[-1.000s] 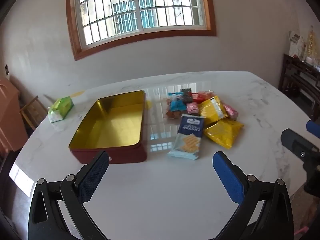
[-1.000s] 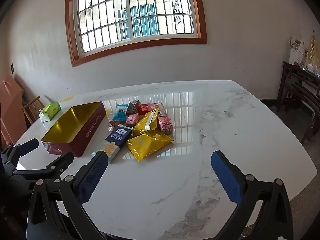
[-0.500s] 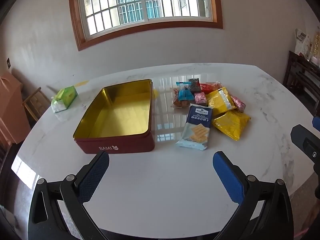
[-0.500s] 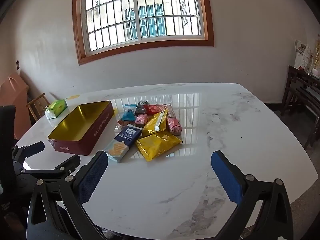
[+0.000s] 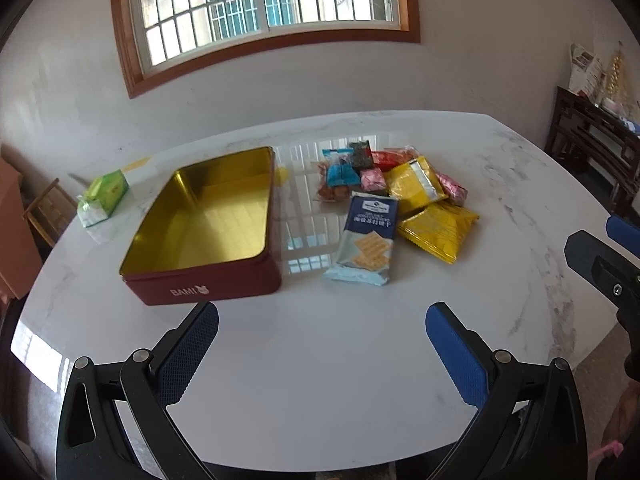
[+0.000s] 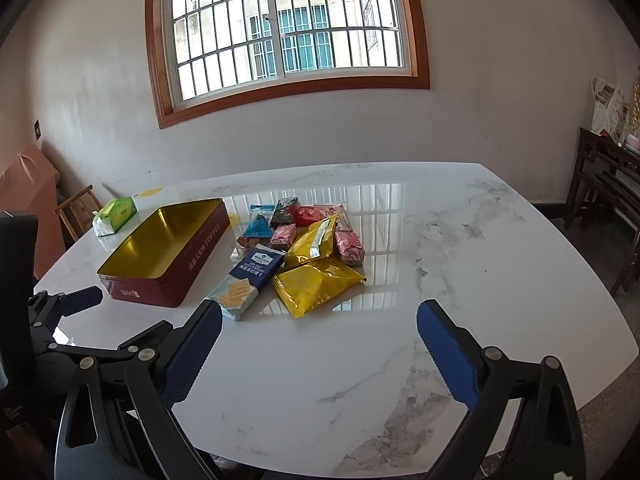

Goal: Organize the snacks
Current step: 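Move the left tool toward the blue soda crackers pack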

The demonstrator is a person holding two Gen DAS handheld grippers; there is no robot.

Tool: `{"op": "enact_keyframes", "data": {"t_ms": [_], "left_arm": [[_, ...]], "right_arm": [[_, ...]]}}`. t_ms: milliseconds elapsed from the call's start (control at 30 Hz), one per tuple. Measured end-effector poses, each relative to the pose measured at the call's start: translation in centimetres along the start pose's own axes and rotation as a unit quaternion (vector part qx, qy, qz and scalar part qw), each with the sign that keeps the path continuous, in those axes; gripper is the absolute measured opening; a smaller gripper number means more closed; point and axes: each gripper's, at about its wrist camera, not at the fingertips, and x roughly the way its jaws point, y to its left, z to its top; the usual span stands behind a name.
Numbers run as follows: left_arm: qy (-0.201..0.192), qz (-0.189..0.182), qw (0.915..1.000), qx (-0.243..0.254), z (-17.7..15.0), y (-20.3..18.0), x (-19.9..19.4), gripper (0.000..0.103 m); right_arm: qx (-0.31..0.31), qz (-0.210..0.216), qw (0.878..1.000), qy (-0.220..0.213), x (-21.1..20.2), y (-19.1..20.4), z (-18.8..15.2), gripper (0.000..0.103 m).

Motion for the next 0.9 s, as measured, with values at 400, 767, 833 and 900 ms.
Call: {"op": "enact_keyframes", "data": {"t_ms": [400, 767, 833, 900], "left_arm": [[0.011, -0.044, 0.999, 0.006, 1.1, -0.2, 1.5, 0.103], [0.006, -0.05, 0.9982, 0.034, 3.7, -1.7, 3.1, 0.103], [0.007, -0.049, 0.998, 0.039, 3.8, -2.0, 3.4, 0.103], [0.013, -0.051, 0.9976, 0.044, 3.9, -2.2, 3.8, 0.103]], "right_arm": [[0.016, -0.008, 0.999, 0.029, 1.5, -1.9, -1.2, 0.086], [0.026, -0.015, 0.999, 0.038, 2.5, -3.3, -1.1, 0.086], [0.026, -0.016, 0.999, 0.041, 2.7, -3.4, -1.1, 0.086], [0.026, -0.016, 0.999, 0.042, 2.9, -3.5, -1.1, 0.086]]}}
